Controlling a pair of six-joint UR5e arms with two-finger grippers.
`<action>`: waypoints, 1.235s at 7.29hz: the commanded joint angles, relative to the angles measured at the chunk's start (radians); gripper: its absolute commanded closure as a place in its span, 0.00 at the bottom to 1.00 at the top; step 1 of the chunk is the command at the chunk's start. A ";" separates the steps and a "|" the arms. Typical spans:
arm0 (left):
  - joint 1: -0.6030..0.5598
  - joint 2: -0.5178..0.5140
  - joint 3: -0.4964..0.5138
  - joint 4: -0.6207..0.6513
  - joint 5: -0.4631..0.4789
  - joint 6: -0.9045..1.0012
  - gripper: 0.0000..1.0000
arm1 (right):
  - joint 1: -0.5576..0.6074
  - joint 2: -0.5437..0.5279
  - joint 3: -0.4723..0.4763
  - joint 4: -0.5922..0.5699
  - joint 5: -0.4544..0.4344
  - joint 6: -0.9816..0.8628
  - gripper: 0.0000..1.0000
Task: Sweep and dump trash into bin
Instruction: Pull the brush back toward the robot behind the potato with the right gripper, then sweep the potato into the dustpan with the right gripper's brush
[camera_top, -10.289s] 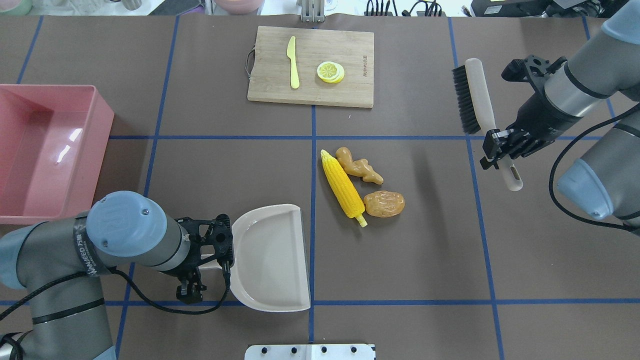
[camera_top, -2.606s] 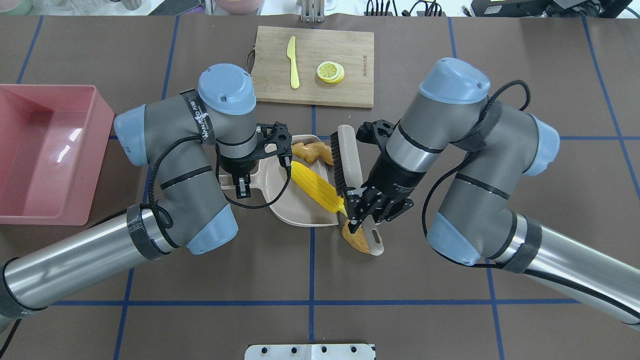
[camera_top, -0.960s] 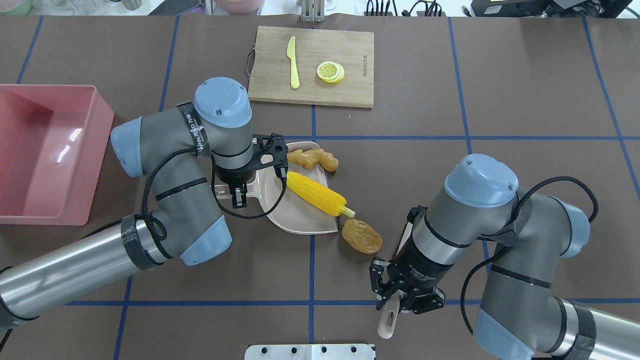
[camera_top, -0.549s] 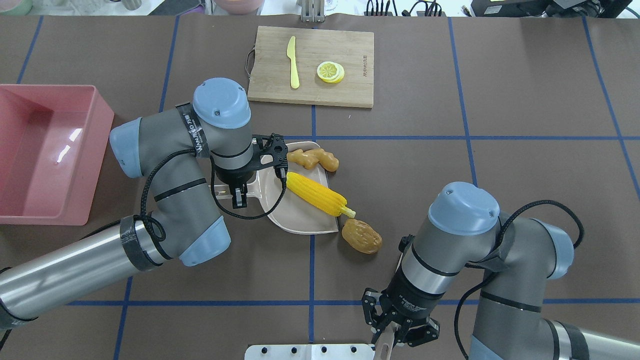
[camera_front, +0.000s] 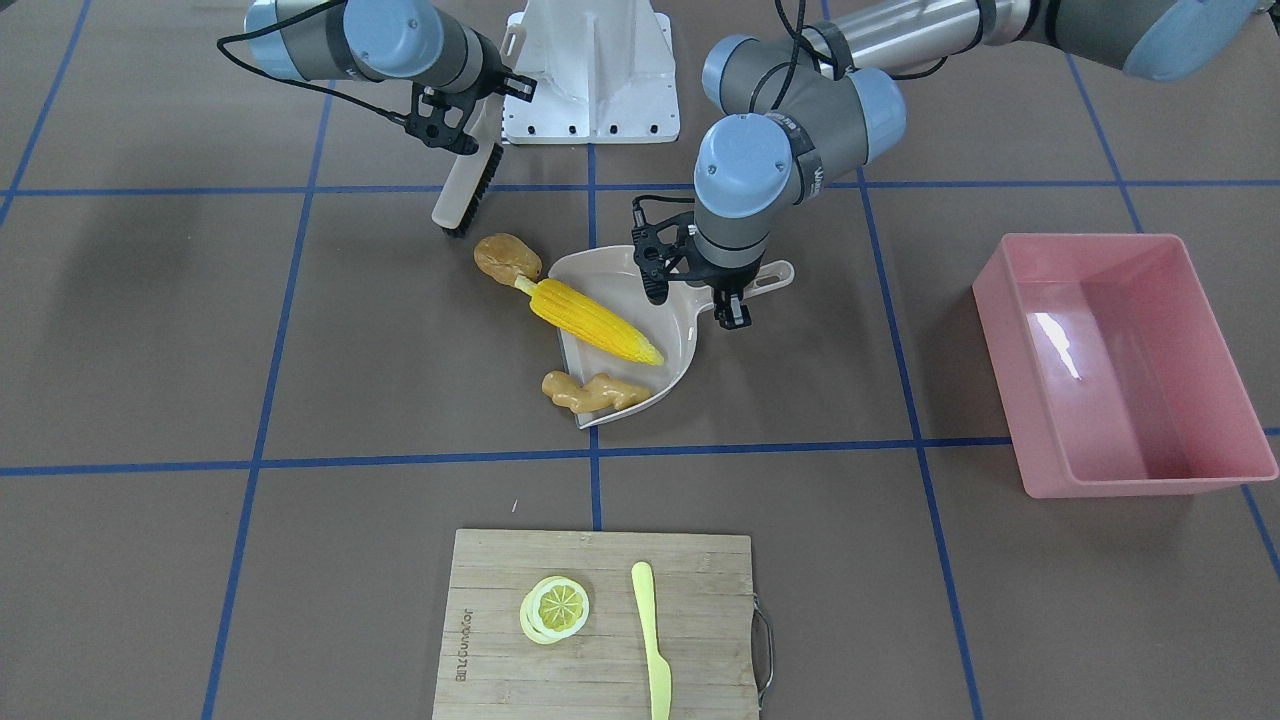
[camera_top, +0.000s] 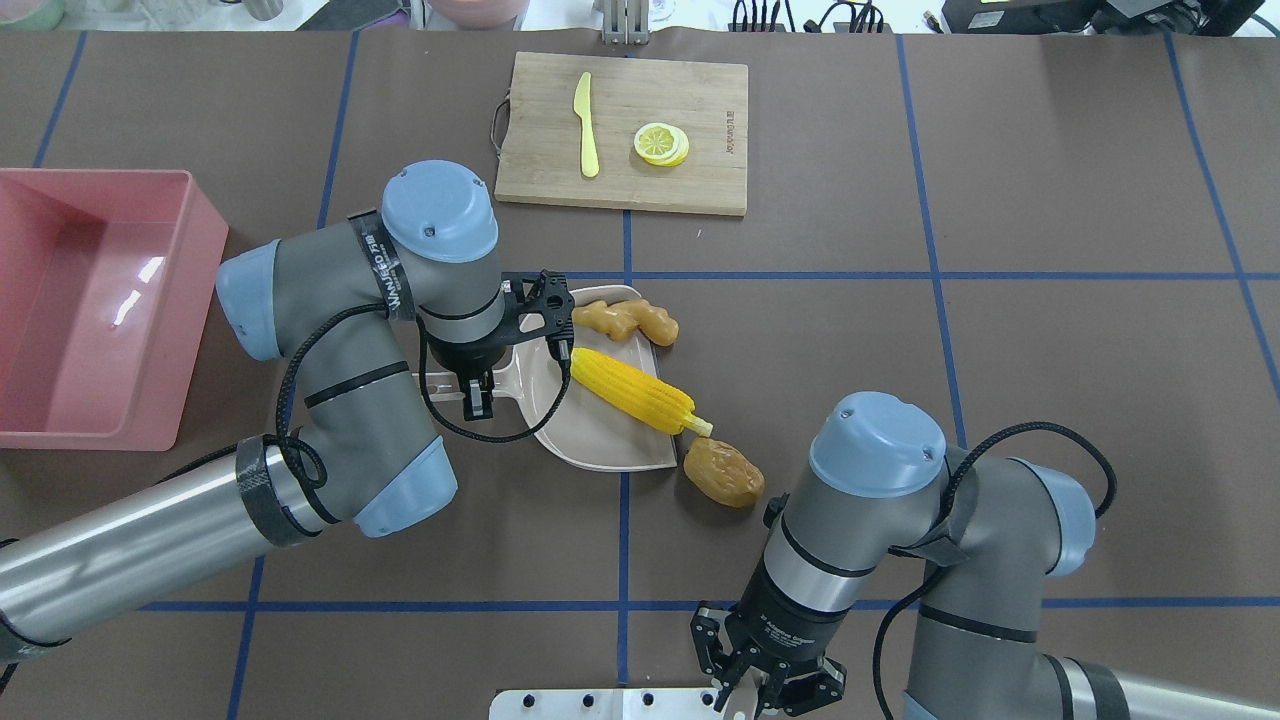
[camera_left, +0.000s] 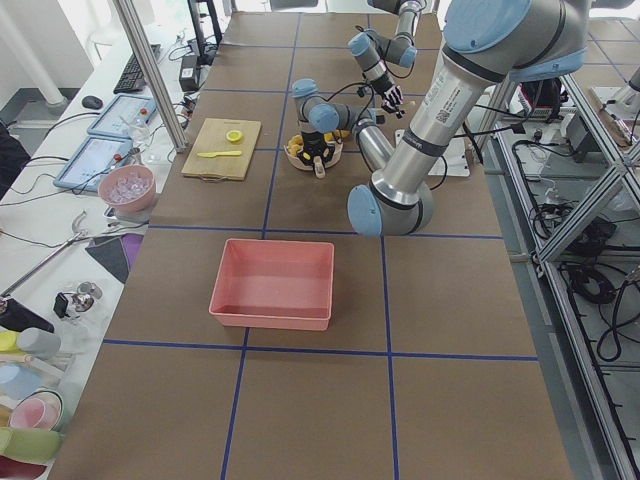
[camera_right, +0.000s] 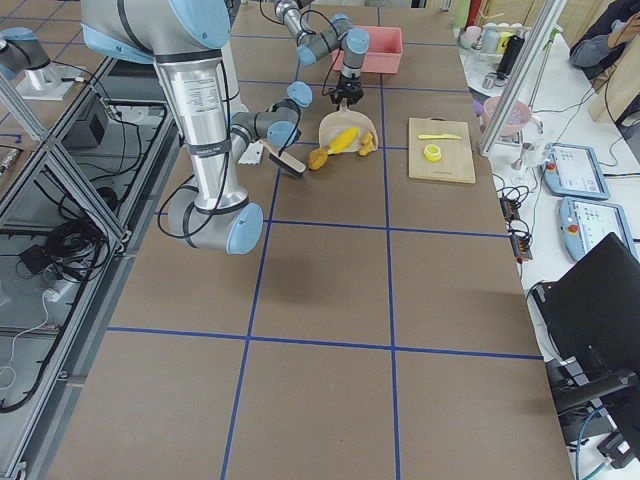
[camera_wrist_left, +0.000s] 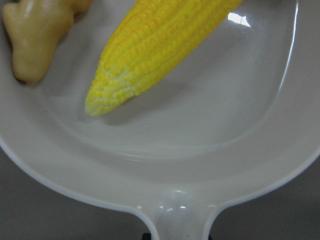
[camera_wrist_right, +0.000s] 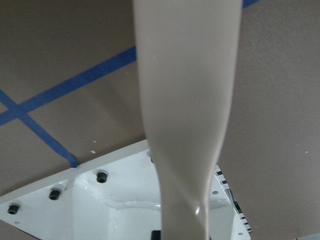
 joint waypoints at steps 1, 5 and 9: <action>0.008 0.005 0.002 -0.011 0.000 -0.001 1.00 | 0.038 0.065 -0.065 -0.001 -0.001 -0.034 1.00; 0.011 0.013 -0.012 -0.016 0.000 -0.001 1.00 | 0.101 0.149 -0.153 -0.001 0.009 -0.125 1.00; 0.010 0.037 -0.047 -0.008 0.003 -0.002 1.00 | 0.101 0.256 -0.255 0.002 0.005 -0.189 1.00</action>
